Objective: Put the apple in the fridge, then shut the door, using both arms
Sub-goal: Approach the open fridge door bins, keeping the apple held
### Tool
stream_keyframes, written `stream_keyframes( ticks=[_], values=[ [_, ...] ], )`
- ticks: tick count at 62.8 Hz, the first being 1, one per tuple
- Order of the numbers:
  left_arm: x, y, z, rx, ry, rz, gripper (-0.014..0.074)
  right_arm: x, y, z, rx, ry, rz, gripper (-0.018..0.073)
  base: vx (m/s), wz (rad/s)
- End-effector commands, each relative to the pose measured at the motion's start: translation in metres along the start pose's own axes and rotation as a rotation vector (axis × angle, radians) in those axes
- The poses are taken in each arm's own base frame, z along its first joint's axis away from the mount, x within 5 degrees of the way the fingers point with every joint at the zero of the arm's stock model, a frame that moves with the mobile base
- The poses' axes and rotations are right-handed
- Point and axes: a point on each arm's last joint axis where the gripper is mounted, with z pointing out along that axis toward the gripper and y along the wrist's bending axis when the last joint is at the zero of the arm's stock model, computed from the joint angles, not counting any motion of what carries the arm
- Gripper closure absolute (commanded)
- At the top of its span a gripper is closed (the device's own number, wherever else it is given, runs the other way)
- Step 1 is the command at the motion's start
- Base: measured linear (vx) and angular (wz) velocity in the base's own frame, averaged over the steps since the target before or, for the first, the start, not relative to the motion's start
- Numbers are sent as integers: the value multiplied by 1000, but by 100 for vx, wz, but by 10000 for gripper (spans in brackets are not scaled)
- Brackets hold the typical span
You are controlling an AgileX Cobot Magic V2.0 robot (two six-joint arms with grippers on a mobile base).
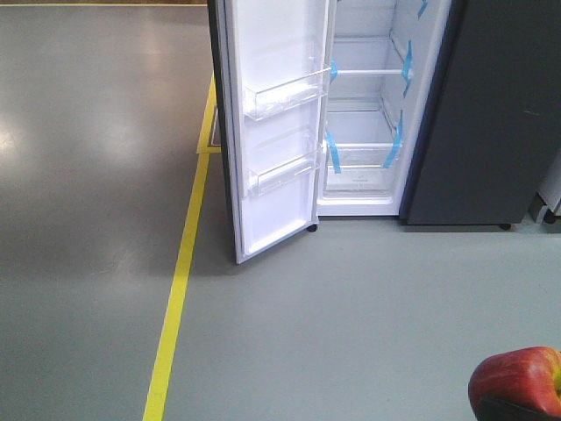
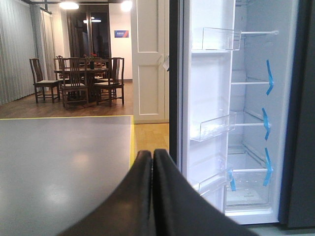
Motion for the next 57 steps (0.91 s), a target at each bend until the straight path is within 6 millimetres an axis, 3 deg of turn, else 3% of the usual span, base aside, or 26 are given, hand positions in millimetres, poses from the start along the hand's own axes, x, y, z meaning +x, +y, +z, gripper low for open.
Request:
stream_keyframes(
  ticks=[1, 57],
  values=[
    [-1, 0, -1, 4, -69, -14, 603, -14, 1, -5, -4, -98, -8, 204, 27, -1],
    [-1, 0, -1, 4, -69, -14, 603, -14, 1, -5, -4, -98, -8, 204, 23, 0]
  ],
)
